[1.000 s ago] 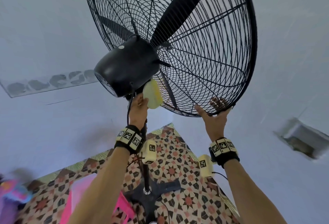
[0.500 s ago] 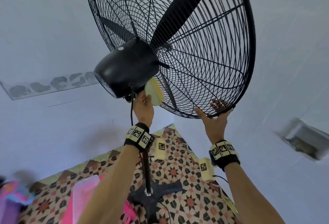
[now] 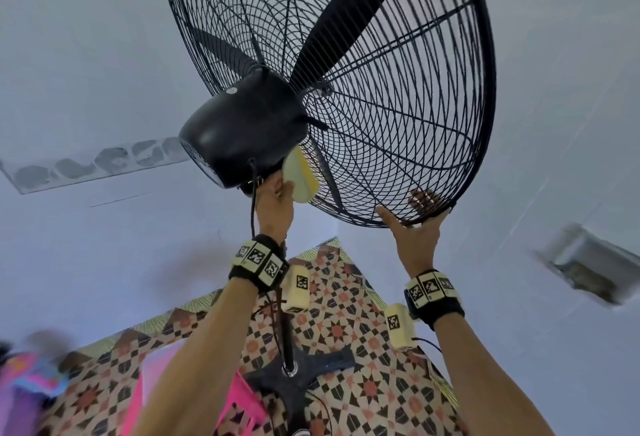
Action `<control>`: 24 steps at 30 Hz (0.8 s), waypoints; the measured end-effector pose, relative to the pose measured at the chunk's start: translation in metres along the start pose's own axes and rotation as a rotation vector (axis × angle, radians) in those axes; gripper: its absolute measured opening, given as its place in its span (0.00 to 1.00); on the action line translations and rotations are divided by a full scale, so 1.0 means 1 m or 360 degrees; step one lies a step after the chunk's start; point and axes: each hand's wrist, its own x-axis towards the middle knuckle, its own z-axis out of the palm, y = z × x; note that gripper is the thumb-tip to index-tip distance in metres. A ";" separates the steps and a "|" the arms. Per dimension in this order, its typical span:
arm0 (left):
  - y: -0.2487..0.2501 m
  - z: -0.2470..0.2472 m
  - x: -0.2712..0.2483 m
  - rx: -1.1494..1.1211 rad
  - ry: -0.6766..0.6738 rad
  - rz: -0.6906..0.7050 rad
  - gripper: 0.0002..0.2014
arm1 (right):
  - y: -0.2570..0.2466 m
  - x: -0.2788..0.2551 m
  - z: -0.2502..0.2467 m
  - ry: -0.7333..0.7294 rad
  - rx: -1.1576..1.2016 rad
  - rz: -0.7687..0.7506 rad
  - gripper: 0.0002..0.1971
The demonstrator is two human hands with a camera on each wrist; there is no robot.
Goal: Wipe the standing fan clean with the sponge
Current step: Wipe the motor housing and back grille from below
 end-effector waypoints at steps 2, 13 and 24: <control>-0.001 -0.008 0.001 -0.0126 -0.0146 -0.0062 0.18 | 0.001 -0.001 -0.001 0.0009 0.0002 0.0021 0.62; 0.003 -0.006 -0.002 -0.0255 -0.0173 -0.0139 0.13 | 0.003 0.002 0.001 0.0002 0.0031 0.0018 0.61; 0.002 -0.002 -0.003 -0.0275 -0.0079 -0.0163 0.16 | 0.005 0.004 0.001 -0.0010 0.0014 0.0003 0.63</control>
